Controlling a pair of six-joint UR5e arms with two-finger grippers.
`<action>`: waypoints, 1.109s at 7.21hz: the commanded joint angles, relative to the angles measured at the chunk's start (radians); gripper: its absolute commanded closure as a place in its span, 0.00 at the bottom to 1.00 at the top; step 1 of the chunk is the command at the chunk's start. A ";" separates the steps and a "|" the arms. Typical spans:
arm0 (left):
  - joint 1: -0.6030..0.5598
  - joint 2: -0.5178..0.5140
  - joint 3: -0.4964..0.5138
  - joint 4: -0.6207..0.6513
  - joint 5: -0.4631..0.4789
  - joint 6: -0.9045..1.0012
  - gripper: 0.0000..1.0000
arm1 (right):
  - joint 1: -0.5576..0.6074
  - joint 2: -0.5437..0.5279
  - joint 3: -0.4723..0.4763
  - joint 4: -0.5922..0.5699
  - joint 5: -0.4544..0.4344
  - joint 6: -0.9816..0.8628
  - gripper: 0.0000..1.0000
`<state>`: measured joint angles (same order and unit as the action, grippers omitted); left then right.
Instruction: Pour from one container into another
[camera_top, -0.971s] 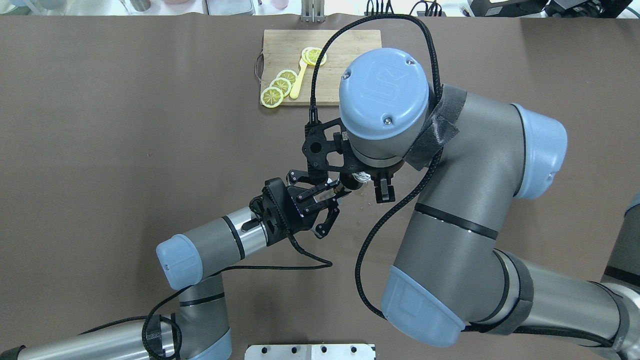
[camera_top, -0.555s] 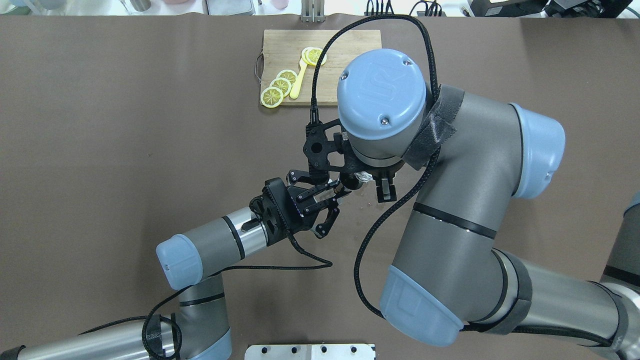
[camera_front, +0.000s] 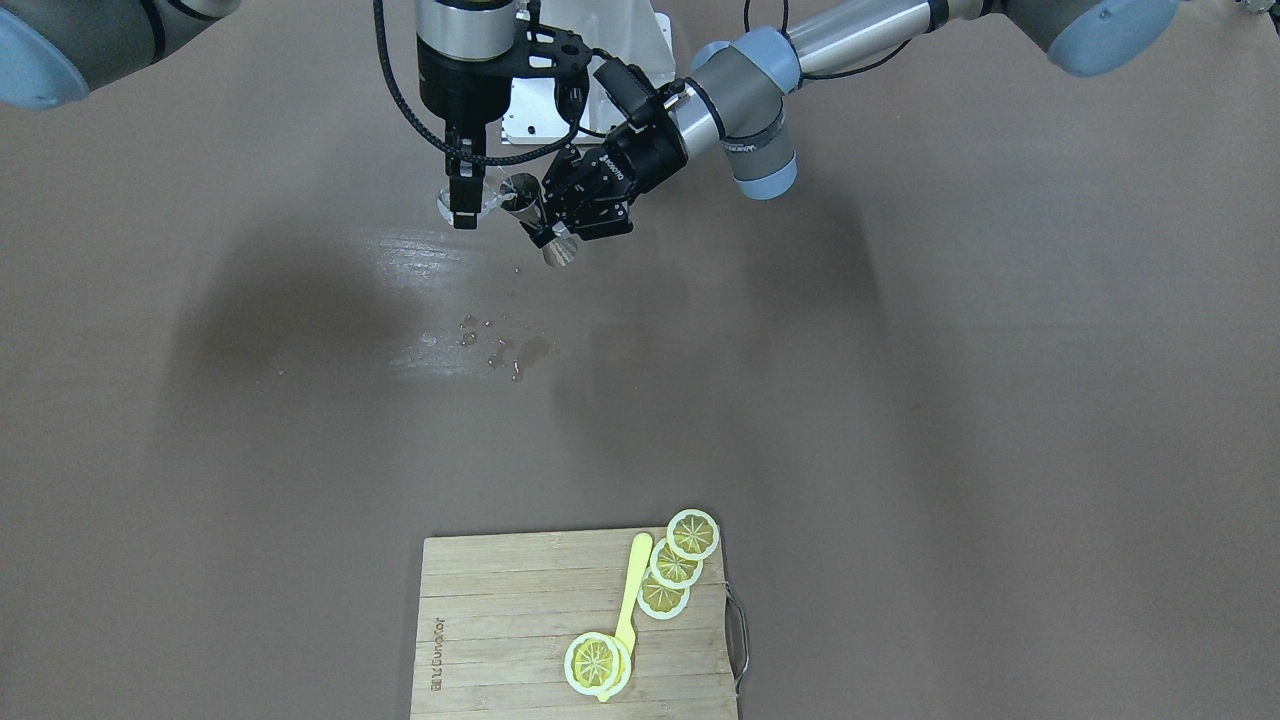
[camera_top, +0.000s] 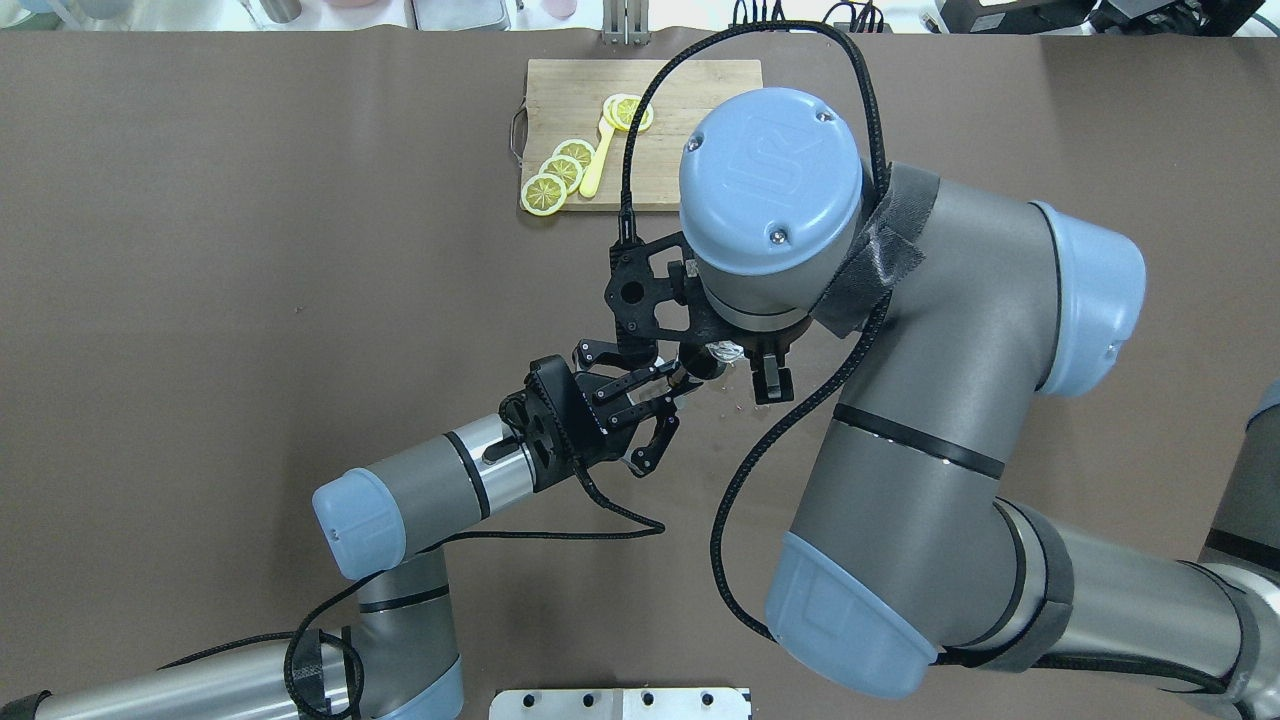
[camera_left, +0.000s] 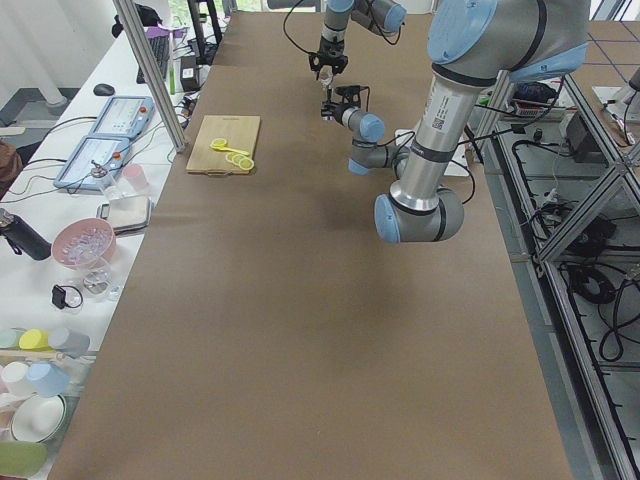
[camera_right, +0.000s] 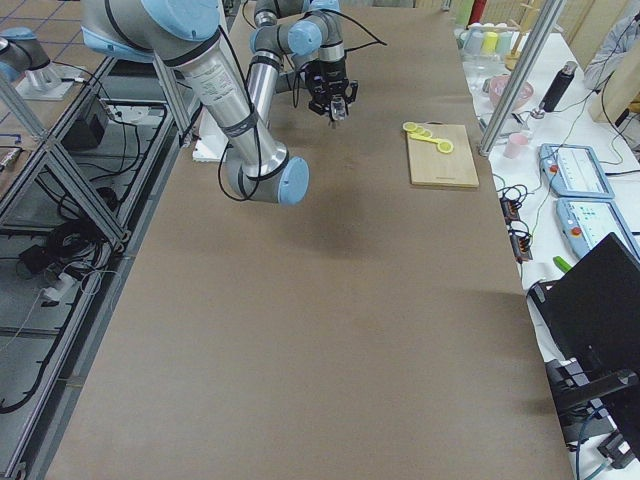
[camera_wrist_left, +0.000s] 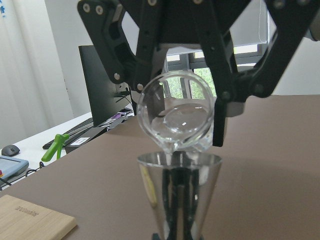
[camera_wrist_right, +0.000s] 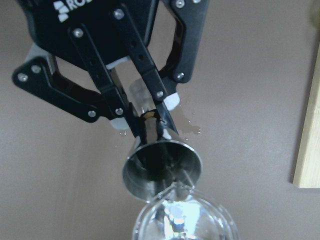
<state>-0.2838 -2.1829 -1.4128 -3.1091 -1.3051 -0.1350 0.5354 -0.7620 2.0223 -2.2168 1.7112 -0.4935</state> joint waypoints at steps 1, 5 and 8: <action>0.000 0.000 0.000 0.001 0.001 0.000 1.00 | 0.009 -0.011 0.050 0.002 0.027 0.004 1.00; 0.000 0.000 0.000 0.004 0.003 0.000 1.00 | 0.018 -0.035 0.100 0.011 0.048 0.007 1.00; -0.003 0.002 0.002 0.006 0.004 0.000 1.00 | 0.087 -0.123 0.147 0.098 0.108 0.006 1.00</action>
<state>-0.2852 -2.1826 -1.4125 -3.1045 -1.3020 -0.1350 0.5841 -0.8525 2.1592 -2.1595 1.7878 -0.4869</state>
